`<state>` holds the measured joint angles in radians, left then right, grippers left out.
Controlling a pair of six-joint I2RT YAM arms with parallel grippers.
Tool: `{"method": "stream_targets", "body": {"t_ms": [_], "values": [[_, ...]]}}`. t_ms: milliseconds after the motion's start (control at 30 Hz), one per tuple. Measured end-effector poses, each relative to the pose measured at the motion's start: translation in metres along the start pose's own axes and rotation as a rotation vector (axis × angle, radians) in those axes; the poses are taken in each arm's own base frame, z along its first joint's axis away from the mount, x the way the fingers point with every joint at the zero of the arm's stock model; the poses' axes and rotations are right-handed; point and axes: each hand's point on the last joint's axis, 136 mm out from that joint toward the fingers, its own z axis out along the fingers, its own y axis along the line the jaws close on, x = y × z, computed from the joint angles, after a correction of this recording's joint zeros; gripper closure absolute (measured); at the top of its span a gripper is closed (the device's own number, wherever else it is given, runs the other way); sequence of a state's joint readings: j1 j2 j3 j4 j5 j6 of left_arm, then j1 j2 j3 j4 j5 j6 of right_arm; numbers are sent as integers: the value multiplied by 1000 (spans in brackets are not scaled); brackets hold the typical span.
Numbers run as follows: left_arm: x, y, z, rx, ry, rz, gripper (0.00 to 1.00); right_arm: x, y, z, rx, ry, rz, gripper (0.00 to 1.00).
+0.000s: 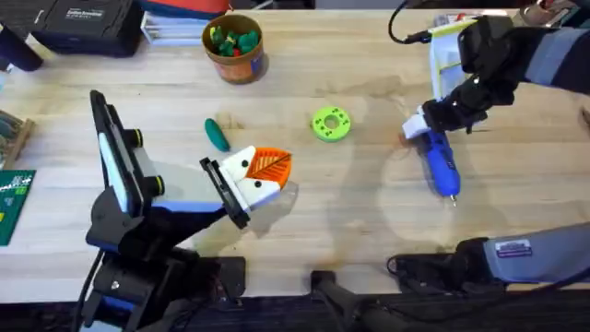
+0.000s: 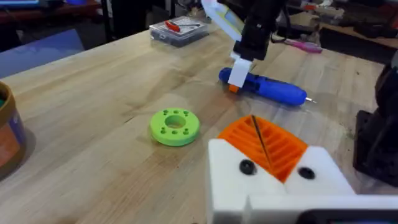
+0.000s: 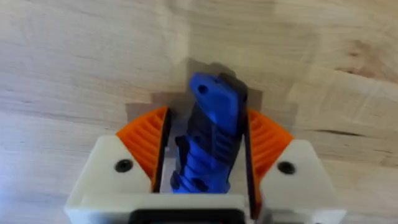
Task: Pick up the gripper from the table and insert it into the empty holder that is missing its gripper. Then pick up a screw, insert it into the mounting hole, and use the screwdriver to tighten it. Finally, clean up the table by picking up the vegetable and placing it into the bucket.
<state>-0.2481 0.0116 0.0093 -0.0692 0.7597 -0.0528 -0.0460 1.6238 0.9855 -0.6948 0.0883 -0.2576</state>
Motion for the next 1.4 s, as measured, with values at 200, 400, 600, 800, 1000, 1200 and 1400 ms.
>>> {"method": "stream_targets", "body": {"t_ms": [200, 400, 600, 800, 1000, 1200, 1400], "values": [[0, 0, 0, 0, 0, 0, 987, 0, -1, 0, 5, 2, 4, 252], [0, 0, 0, 0, 0, 0, 987, 3, -4, 0, 7, 10, 14, 241], [0, 0, 0, 0, 0, 0, 987, 8, -8, 0, -23, 19, 48, 252], [0, 0, 0, 0, 0, 0, 987, 9, -7, 0, -34, 20, 54, 284], [0, 0, 0, 0, 0, 0, 987, 10, -11, 1, -34, 20, 67, 458], [0, 0, 0, 0, 0, 0, 987, 9, -14, 1, -28, 15, 73, 630], [0, 0, 0, 0, 0, 0, 987, 8, -15, 2, -23, 12, 73, 765]]}}
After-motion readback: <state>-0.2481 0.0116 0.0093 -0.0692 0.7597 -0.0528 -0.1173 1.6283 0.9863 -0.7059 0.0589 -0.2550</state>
